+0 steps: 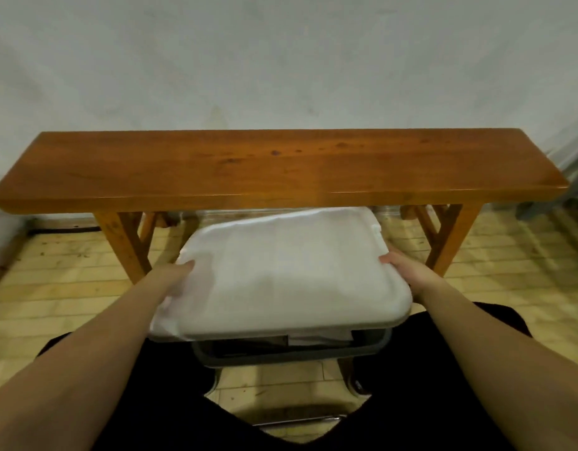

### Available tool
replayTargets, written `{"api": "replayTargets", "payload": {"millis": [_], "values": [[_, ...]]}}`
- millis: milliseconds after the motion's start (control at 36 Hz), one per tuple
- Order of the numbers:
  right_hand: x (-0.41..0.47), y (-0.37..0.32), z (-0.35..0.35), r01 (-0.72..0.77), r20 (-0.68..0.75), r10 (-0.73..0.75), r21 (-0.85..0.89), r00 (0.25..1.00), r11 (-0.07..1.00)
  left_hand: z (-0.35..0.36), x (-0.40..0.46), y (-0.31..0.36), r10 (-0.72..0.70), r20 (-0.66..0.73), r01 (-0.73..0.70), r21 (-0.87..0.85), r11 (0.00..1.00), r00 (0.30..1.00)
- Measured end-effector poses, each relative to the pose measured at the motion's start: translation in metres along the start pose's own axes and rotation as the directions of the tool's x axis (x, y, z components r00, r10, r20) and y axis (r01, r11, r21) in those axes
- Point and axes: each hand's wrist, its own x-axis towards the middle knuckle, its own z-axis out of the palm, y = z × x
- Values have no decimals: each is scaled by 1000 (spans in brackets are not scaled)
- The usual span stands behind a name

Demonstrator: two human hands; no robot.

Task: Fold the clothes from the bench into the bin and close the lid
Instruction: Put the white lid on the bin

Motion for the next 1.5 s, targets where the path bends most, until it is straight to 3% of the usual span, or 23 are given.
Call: {"api": "replayTargets", "payload": {"millis": [111,278,500,667,861,1000,1111,1250,1333,1417,1500], "values": [[18,12,-6,-30,-7,29,-28,1000,999,14,33,-21,-36,53,37,-16,999,998],[42,28,3,-131,-178,78,-306,981,943,39,49,-27,-23,36,20,73,997,999],[74,50,17,-204,-379,35,-417,925,886,75,74,-28,-14,46,6,172,985,999],[93,69,20,-244,-385,38,-501,922,830,97,76,-40,5,59,-22,292,956,998],[111,77,18,-276,-392,47,-553,919,787,105,85,-42,-8,-4,9,93,996,1000],[120,73,12,-307,-396,96,-515,913,800,111,95,-44,-96,-13,96,13,995,995],[129,75,1,-357,-435,165,-407,885,841,109,108,-49,-230,-10,228,-79,970,973],[141,77,-8,-414,-419,288,-249,861,876,106,125,-60,-316,106,333,-315,889,943],[147,80,-12,-443,-373,346,-217,861,870,105,124,-61,-310,126,334,-326,884,942],[150,82,-14,-428,-374,313,-279,873,860,105,124,-63,-289,100,305,-298,904,952],[149,79,-14,-393,-359,277,-307,891,867,104,125,-64,-255,159,296,-350,889,954]]}}
